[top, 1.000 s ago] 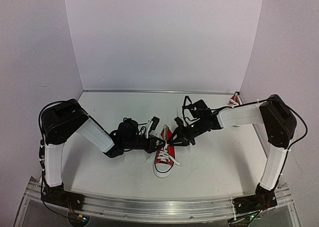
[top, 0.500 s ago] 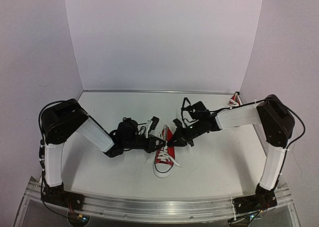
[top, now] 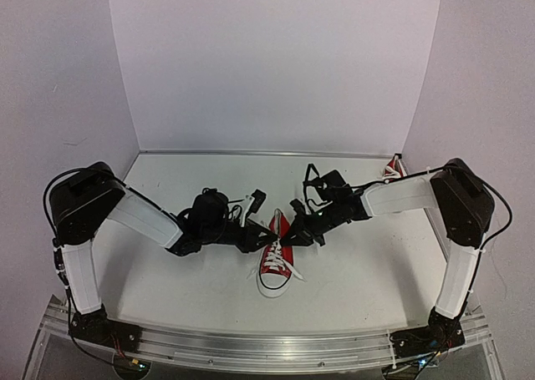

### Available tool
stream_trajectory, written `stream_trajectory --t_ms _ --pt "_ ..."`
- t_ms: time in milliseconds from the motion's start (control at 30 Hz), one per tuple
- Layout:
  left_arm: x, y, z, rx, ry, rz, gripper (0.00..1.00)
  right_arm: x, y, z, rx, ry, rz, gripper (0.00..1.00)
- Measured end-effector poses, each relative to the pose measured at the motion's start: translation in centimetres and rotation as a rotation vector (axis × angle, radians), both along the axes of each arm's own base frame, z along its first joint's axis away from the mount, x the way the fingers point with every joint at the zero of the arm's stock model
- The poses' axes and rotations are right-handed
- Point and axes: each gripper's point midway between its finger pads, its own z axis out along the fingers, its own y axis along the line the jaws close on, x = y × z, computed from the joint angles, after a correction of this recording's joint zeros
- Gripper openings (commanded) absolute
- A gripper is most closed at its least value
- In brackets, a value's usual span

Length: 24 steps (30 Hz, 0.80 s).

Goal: Tie the shoes

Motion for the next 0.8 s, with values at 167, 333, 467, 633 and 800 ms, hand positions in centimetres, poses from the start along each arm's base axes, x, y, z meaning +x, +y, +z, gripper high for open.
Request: stream_trajectory --t_ms 167,333,467,633,800 --pt "0.3 1.3 2.5 0.012 -0.051 0.010 0.42 0.1 0.0 -0.1 -0.004 -0.009 0.001 0.00" --pt "1.1 3.0 3.8 0.027 -0.050 0.046 0.53 -0.2 0.0 -0.1 -0.007 -0.018 0.018 0.00" --pt "1.8 4.0 3.7 0.046 -0.027 0.080 0.57 -0.9 0.6 0.1 -0.010 -0.028 0.050 0.00" --pt "2.3 4.6 2.9 0.072 0.030 0.118 0.64 -1.4 1.3 0.8 -0.008 -0.054 0.090 0.00" --pt "3.0 3.7 3.1 0.066 0.066 0.115 0.71 -1.9 1.1 1.0 -0.021 -0.062 0.110 0.00"
